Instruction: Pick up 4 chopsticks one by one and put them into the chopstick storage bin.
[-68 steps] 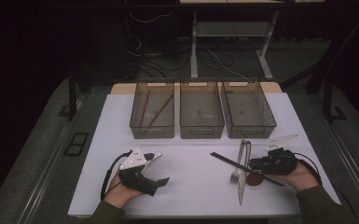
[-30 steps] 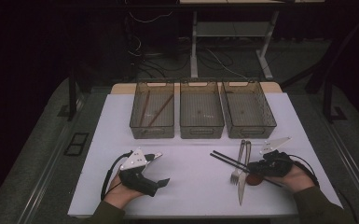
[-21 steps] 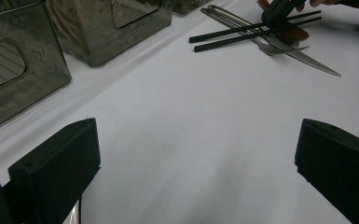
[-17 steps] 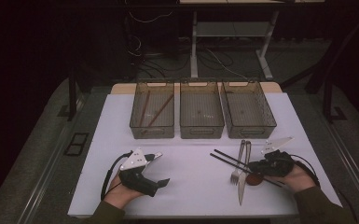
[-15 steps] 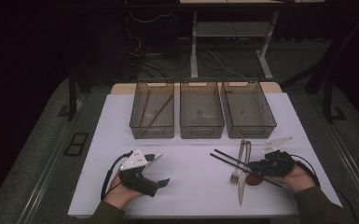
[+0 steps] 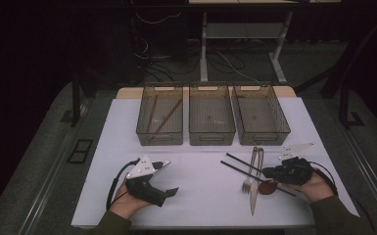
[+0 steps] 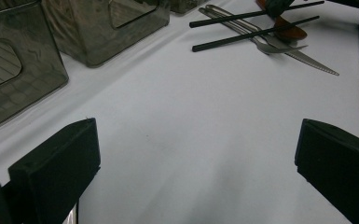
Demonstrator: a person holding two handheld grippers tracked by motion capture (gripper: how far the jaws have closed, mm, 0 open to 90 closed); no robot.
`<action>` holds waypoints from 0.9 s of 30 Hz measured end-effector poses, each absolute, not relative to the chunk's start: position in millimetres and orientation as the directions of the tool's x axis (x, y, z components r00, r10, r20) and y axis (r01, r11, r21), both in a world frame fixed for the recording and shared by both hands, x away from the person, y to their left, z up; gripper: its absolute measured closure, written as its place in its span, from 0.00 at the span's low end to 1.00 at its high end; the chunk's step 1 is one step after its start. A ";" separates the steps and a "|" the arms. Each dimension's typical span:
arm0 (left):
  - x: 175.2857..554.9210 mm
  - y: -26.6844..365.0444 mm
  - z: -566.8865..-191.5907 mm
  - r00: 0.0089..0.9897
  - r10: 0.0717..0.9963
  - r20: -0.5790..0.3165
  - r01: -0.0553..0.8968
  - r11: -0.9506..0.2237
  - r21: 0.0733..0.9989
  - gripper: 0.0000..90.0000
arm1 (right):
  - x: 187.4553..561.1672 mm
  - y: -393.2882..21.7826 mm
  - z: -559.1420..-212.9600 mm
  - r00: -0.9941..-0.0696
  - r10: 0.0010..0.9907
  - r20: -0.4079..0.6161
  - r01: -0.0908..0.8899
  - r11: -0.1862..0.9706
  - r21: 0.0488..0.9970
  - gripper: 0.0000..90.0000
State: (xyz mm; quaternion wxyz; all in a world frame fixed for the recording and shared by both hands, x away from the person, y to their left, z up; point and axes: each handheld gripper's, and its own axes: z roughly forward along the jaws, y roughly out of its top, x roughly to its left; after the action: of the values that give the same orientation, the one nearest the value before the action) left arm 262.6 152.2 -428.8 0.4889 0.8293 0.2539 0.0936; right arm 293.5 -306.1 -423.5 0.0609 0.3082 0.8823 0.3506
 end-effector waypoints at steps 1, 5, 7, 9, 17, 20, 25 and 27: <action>262.6 152.0 -429.1 0.853 0.513 -0.094 0.330 -0.391 0.859 0.00 | 293.2 -306.3 -422.9 -0.800 0.589 0.115 0.505 0.557 0.659 0.95; 262.4 152.1 -429.4 0.854 0.511 -0.094 0.330 -0.393 0.858 0.00 | 293.4 -307.2 -419.7 -0.800 0.586 0.129 0.505 0.542 0.671 0.95; 262.4 152.2 -429.5 0.853 0.513 -0.095 0.331 -0.392 0.858 0.00 | 293.6 -306.7 -417.6 -0.800 0.585 0.132 0.504 0.537 0.677 0.95; 262.4 152.1 -429.5 0.853 0.514 -0.095 0.332 -0.391 0.858 0.00 | 293.6 -305.6 -415.0 -0.799 0.586 0.138 0.505 0.527 0.683 0.95; 262.1 151.1 -428.3 0.852 0.516 -0.088 0.328 -0.395 0.858 0.00 | 295.7 -299.9 -406.8 -0.790 0.593 0.157 0.512 0.496 0.701 0.95; 262.4 151.0 -428.5 0.852 0.516 -0.089 0.329 -0.395 0.858 0.00 | 298.1 -296.8 -402.9 -0.784 0.598 0.163 0.513 0.479 0.712 0.95; 262.5 150.8 -429.0 0.853 0.514 -0.093 0.332 -0.395 0.857 0.00 | 303.4 -289.5 -398.0 -0.783 0.599 0.169 0.510 0.463 0.724 0.95; 262.7 150.7 -429.2 0.853 0.514 -0.093 0.332 -0.395 0.856 0.00 | 305.2 -287.5 -396.9 -0.782 0.601 0.168 0.509 0.460 0.727 0.95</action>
State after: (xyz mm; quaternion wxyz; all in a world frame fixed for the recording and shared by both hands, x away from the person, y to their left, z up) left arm 262.7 150.7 -429.2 0.4873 0.8301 0.2546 0.0933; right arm 305.2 -287.5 -396.9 0.0563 0.3255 0.8526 0.4049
